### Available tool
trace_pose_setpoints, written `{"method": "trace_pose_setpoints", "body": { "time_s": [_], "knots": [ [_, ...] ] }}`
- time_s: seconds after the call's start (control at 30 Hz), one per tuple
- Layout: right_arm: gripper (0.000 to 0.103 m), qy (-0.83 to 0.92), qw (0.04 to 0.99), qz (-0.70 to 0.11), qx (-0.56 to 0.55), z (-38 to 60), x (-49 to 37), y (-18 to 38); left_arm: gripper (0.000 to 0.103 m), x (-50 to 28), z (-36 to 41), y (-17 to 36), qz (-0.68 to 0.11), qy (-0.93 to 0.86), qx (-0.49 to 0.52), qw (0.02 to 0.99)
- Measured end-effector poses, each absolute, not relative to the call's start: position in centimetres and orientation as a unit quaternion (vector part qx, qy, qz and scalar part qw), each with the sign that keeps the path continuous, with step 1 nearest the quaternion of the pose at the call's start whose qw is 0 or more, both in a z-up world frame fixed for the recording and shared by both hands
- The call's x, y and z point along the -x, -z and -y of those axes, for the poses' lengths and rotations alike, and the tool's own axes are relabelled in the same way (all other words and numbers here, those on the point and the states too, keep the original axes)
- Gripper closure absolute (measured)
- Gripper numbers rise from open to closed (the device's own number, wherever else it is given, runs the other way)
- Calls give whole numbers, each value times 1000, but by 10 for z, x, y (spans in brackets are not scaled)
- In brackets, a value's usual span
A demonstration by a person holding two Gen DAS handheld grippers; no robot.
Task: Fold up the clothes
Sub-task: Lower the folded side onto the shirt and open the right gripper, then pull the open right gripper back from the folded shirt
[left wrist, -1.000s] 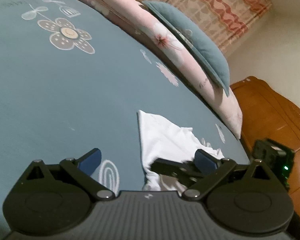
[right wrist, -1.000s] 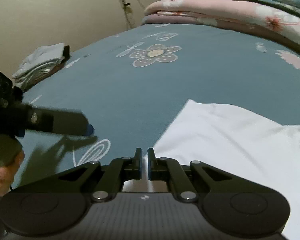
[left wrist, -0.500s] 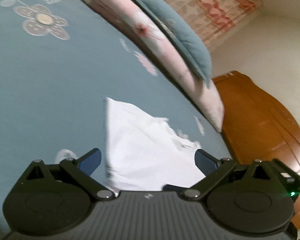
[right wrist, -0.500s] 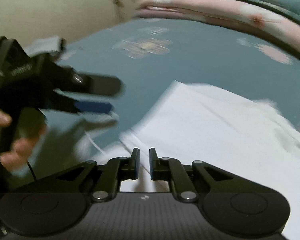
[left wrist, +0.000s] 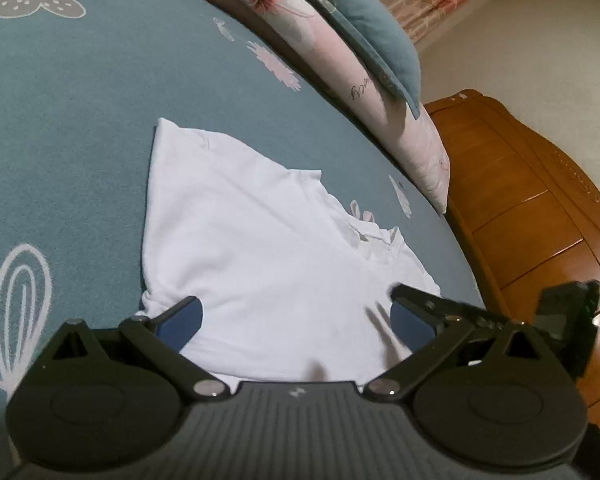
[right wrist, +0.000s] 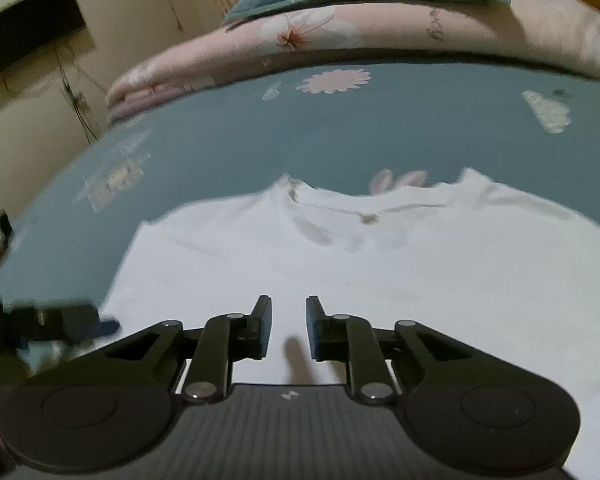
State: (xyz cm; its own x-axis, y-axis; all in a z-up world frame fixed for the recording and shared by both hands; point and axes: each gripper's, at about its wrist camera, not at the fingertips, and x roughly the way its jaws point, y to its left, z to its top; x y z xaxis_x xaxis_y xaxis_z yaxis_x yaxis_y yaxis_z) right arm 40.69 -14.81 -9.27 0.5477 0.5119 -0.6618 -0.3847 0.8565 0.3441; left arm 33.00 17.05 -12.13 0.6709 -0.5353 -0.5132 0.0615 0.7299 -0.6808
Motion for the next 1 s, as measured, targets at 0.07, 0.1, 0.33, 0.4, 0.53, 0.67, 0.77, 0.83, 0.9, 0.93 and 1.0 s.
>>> {"method": "trace_pose_setpoints", "body": {
  "time_s": [0.07, 0.1, 0.33, 0.4, 0.53, 0.67, 0.77, 0.83, 0.9, 0.93, 1.0],
  "knots": [
    [80, -244, 878, -398, -100, 157, -414, 98, 3, -331, -172, 122, -368, 175, 328, 852],
    [80, -238, 880, -398, -103, 163, -413, 103, 3, -331, -173, 122, -368, 176, 331, 851],
    [79, -157, 901, -392, -103, 210, -397, 102, 3, -331, -171, 121, -368, 175, 327, 853],
    [76, -171, 902, -387, -87, 203, -388, 94, 3, -331, -169, 121, -368, 173, 323, 855],
    [64, -218, 898, -378, -50, 170, -366, 85, 3, -332, -167, 120, -368, 172, 317, 857],
    [64, -200, 892, -405, 7, 152, -352, 102, 3, -332, -158, 117, -370, 167, 286, 868],
    [64, -155, 901, -406, 4, 181, -338, 102, 3, -329, -142, 109, -374, 163, 241, 881],
    [64, -117, 904, -410, -2, 205, -326, 95, 3, -326, -130, 102, -367, 181, 222, 885],
    [62, -97, 909, -405, -18, 228, -314, 85, 2, -322, -117, 95, -359, 206, 210, 886],
    [62, -88, 912, -400, -29, 239, -309, 80, 2, -320, -111, 94, -358, 212, 203, 886],
    [61, -72, 918, -386, -52, 257, -304, 72, 2, -321, -103, 97, -369, 212, 188, 885]
  ]
}}
